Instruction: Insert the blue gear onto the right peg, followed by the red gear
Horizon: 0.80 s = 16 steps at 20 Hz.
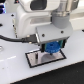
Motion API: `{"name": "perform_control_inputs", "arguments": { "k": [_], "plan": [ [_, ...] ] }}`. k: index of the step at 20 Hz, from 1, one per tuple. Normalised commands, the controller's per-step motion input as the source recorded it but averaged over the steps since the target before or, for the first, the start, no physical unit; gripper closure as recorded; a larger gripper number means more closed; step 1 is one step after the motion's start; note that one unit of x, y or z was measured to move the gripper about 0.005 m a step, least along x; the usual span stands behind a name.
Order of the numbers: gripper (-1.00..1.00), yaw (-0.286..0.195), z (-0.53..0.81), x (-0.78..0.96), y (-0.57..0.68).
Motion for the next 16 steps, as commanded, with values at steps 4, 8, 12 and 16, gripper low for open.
{"name": "perform_control_inputs", "arguments": {
  "k": [4, 8, 12, 16],
  "plan": [
    [1.0, 0.0, -0.15, 0.29, 0.01],
    [1.0, 0.0, 0.03, 0.27, 0.01],
    [1.0, 0.0, 0.29, 0.22, 0.15],
    [1.0, 0.0, 0.26, 0.32, 0.09]
  ]
}}
